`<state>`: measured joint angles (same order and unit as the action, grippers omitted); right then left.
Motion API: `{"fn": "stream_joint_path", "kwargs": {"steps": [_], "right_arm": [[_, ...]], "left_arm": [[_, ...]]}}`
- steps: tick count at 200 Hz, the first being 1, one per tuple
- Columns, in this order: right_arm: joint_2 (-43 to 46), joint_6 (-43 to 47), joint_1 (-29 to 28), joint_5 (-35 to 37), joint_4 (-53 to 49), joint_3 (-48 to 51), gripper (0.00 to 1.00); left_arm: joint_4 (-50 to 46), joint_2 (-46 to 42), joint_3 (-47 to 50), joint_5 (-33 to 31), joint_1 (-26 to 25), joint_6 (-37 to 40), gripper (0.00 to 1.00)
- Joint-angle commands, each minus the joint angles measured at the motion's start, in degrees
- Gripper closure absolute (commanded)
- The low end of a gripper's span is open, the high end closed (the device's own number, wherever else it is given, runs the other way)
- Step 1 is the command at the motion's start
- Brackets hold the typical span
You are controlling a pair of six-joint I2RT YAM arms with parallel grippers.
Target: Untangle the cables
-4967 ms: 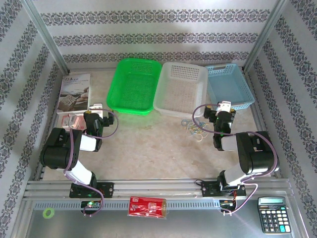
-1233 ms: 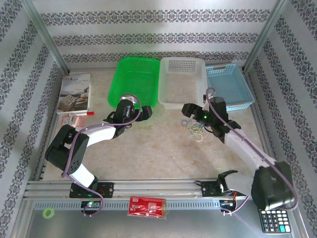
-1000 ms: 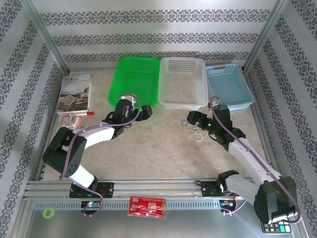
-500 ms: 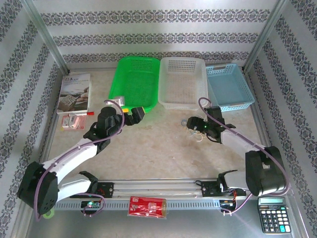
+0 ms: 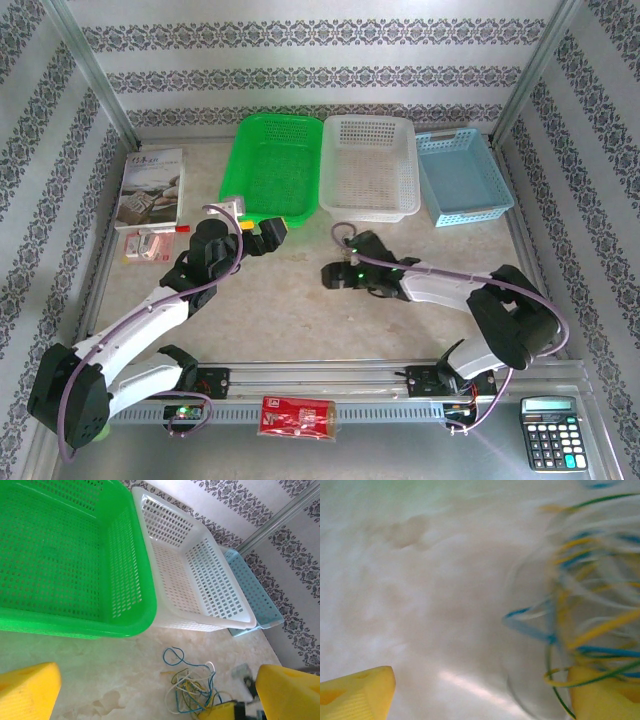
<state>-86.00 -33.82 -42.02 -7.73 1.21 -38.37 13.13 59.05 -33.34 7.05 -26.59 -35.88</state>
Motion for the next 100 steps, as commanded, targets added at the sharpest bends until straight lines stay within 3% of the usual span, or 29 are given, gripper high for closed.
{"fn": "stream_joint_path", "kwargs": {"steps": [1, 39, 100], "right_arm": [[-1.24, -2.59, -6.52, 2.01, 1.52, -4.97, 0.12], [5.87, -3.81, -8.31, 3.38, -2.82, -7.00, 0.12], [23.24, -4.15, -0.42, 6.91, -12.44, -1.70, 0.12]], "left_arm": [[-1.64, -2.09, 0.32, -1.59, -0.71, -0.77, 0.00], [-4.18, -6.69, 0.93, -3.49, -0.70, -1.11, 0.00], [-6.33, -11.50, 2.98, -3.49, -0.69, -2.18, 0.00]]}}
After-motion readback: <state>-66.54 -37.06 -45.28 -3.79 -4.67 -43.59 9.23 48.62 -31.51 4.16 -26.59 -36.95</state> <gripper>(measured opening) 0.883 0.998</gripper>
